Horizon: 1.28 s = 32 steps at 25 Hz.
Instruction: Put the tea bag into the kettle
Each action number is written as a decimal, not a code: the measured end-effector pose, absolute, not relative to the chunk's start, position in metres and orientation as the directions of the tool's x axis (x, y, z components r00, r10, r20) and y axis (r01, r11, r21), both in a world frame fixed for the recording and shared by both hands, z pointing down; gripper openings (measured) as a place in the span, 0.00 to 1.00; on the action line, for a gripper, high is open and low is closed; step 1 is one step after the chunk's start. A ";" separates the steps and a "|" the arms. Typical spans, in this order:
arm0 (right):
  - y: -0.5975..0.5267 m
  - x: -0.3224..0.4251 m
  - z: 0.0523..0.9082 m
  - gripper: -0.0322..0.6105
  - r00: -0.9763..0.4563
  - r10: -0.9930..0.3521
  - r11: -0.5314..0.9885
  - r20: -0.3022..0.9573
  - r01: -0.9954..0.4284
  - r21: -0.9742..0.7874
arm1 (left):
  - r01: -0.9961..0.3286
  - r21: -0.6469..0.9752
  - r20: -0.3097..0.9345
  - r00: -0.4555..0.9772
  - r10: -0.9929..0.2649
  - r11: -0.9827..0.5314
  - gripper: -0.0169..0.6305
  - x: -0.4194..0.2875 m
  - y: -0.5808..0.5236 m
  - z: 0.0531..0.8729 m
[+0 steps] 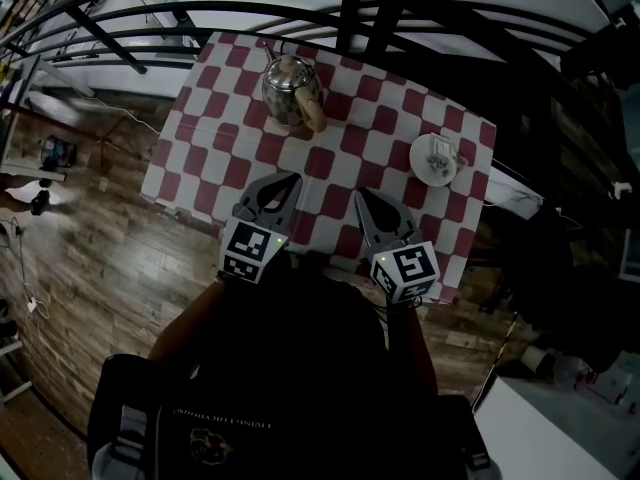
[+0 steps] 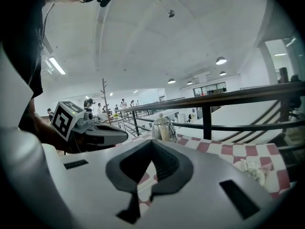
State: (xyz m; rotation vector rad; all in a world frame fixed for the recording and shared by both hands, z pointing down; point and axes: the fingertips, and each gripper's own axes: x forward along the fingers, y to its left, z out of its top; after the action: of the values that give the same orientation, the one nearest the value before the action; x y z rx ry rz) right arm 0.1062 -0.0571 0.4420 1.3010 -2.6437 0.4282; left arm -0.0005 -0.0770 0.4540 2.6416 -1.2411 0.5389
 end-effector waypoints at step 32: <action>0.029 0.051 0.435 0.07 -0.571 -0.761 0.548 0.309 -0.820 -0.166 | -0.731 0.041 0.403 0.636 -0.659 -0.681 0.04 -0.044 0.009 0.453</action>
State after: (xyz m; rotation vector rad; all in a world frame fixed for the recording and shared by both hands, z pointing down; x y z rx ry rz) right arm 0.0510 0.0293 0.4354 1.3359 -2.5820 0.4344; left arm -0.0440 0.0094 0.4530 2.6557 -1.1425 0.5343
